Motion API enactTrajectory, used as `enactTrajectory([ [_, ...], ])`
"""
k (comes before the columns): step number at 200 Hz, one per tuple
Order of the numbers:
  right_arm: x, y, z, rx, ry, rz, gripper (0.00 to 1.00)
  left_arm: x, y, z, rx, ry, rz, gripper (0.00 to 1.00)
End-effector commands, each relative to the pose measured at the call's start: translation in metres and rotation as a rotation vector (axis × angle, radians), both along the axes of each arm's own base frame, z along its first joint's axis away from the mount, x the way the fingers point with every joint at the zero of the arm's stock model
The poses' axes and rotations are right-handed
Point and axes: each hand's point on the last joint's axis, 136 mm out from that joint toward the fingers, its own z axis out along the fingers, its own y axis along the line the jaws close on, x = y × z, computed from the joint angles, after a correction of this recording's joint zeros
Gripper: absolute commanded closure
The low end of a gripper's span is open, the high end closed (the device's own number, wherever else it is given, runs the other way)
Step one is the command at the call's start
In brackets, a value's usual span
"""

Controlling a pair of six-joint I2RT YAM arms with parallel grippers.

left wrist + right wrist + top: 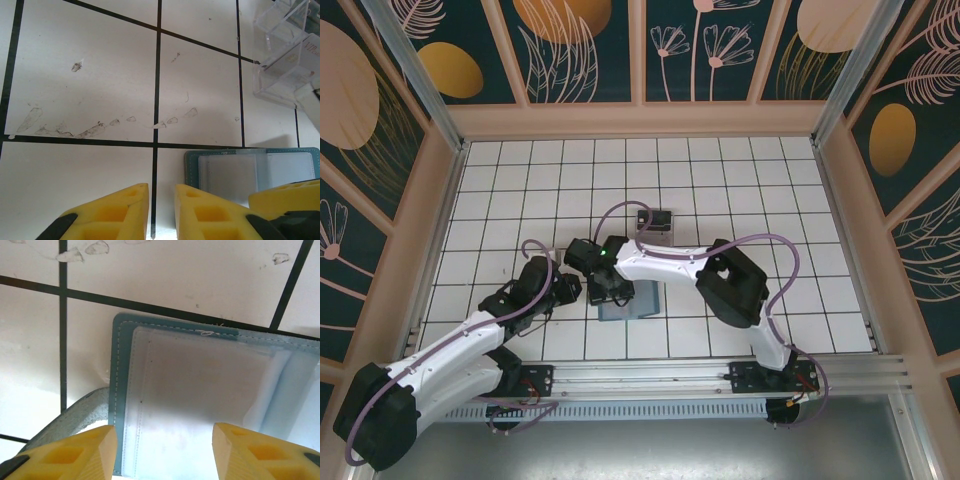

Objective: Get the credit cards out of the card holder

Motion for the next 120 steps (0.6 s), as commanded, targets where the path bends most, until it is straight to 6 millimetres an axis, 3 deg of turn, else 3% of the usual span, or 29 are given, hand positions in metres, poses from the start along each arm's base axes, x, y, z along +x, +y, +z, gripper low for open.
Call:
enactTrajectory([
  [1, -0.006, -0.007, -0.015, -0.059, 0.019, 0.009, 0.46, 0.003, -0.001, 0.007, -0.001, -0.011, -0.003, 0.78],
  [49, -0.011, -0.018, -0.035, -0.096, 0.043, 0.010, 0.50, 0.004, -0.001, 0.008, 0.000, -0.011, -0.002, 0.78],
  [120, -0.012, -0.023, -0.040, -0.097, 0.046, 0.006, 0.76, 0.004, -0.001, 0.009, 0.002, -0.010, -0.002, 0.78],
])
